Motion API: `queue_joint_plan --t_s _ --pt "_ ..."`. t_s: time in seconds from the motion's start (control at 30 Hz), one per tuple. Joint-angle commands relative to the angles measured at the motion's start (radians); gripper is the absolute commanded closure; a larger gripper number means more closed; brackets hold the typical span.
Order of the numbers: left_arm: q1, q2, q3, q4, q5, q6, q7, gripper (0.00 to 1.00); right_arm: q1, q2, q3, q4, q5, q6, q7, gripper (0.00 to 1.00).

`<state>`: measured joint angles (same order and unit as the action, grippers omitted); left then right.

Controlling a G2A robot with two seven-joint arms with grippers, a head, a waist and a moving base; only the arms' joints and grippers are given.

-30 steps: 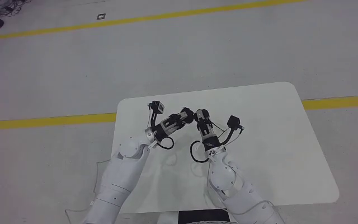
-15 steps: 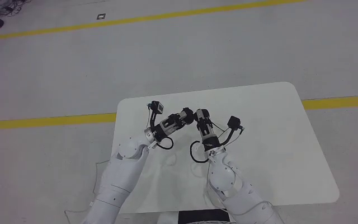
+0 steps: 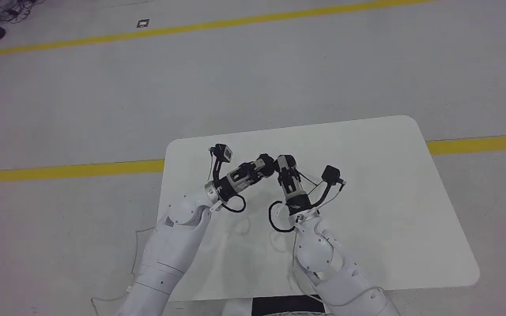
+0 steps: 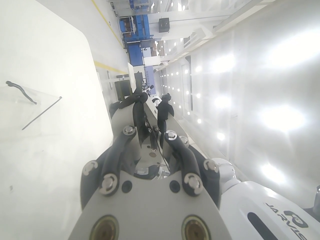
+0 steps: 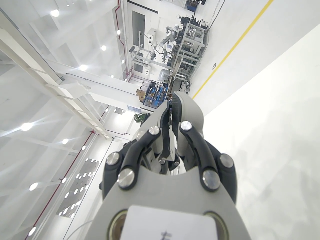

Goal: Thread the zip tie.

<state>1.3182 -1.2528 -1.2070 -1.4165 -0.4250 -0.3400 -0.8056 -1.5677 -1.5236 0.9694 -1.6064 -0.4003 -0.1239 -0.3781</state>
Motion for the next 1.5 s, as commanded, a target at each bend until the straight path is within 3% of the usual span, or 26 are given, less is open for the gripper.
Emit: queue_joint_plan --t_s 0.0,0.4,0.77,0.93,0.97,1.0,1.47 --pt "0.0 0.001 0.002 -0.001 0.001 0.0 -0.001 0.85 -0.001 0.0 0.0 0.0 -0.002 0.001 0.0 1.0" --pt "-0.006 0.005 0.015 0.009 0.002 0.0 0.003 0.88 -0.003 -0.004 0.002 0.001 -0.012 0.002 0.002 1.0" --pt "-0.008 0.009 0.019 0.01 -0.004 0.0 0.01 1.0 -0.002 -0.007 0.004 0.004 -0.017 0.0 0.007 1.0" --pt "-0.008 0.01 0.021 0.008 -0.005 0.0 0.012 1.0 -0.002 -0.008 0.005 0.005 -0.015 -0.008 0.012 1.0" --pt "-0.007 0.011 0.021 0.007 -0.005 0.0 0.012 1.0 -0.003 -0.008 0.006 0.004 -0.014 -0.01 0.014 0.65" --pt "-0.007 0.011 0.02 0.006 -0.006 0.0 0.012 1.0 -0.004 -0.008 0.006 0.003 -0.013 -0.011 0.014 0.0" --pt "0.015 0.018 0.005 -0.026 -0.005 0.0 0.003 1.0 -0.017 -0.007 0.053 -0.023 0.019 -0.013 0.0 0.0"
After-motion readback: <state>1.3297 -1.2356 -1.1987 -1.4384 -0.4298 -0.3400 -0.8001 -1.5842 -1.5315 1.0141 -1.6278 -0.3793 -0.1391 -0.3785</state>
